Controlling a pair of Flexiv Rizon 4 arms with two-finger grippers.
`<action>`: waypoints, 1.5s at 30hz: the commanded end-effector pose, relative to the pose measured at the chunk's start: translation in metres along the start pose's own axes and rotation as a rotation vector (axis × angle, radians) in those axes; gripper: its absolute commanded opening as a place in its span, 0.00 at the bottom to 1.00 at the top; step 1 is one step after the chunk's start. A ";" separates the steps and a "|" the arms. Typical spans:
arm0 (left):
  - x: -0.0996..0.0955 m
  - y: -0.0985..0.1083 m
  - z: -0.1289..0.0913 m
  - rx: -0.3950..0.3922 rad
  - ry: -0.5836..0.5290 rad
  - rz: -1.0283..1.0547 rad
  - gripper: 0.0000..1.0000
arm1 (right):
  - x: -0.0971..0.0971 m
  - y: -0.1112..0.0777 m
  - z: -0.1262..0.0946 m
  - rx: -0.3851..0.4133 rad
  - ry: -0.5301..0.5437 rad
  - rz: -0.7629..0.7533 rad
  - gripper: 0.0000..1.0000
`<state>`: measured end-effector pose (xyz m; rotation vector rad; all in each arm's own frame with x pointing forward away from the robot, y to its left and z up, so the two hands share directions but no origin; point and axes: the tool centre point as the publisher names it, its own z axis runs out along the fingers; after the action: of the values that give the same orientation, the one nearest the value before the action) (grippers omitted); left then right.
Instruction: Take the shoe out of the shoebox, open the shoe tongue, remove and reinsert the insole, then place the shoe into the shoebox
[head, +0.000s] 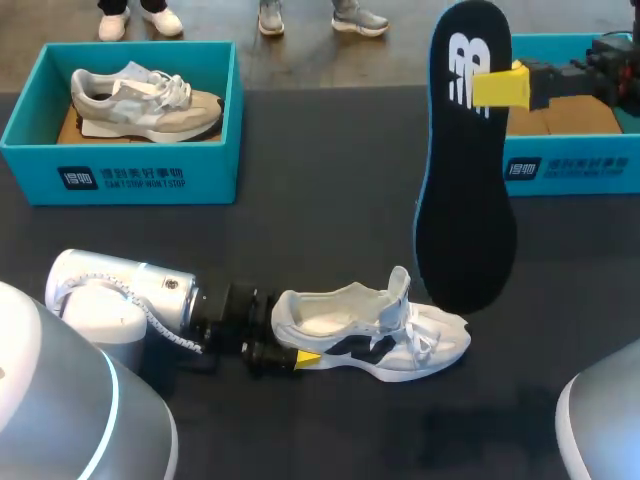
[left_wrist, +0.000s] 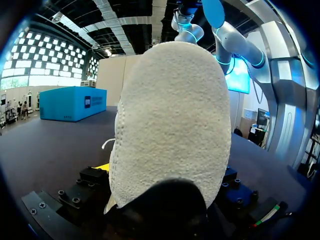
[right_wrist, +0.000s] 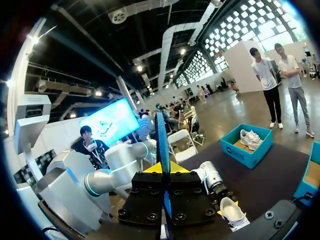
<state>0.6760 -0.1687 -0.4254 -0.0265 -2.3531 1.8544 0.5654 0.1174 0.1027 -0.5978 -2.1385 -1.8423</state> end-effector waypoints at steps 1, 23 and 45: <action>0.000 0.003 0.003 -0.001 -0.002 0.000 0.00 | 0.000 -0.023 -0.003 -0.051 -0.014 0.021 0.00; 0.000 0.003 0.003 -0.001 -0.002 0.000 0.00 | 0.003 -0.037 -0.007 -0.049 -0.041 0.089 0.00; 0.001 0.001 -0.029 -0.057 -0.009 0.025 1.00 | 0.003 -0.037 -0.007 -0.049 -0.041 0.089 0.00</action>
<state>0.6824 -0.1482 -0.4248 -0.0576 -2.4145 1.7974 0.5481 0.1001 0.0715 -0.7254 -2.0626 -1.8487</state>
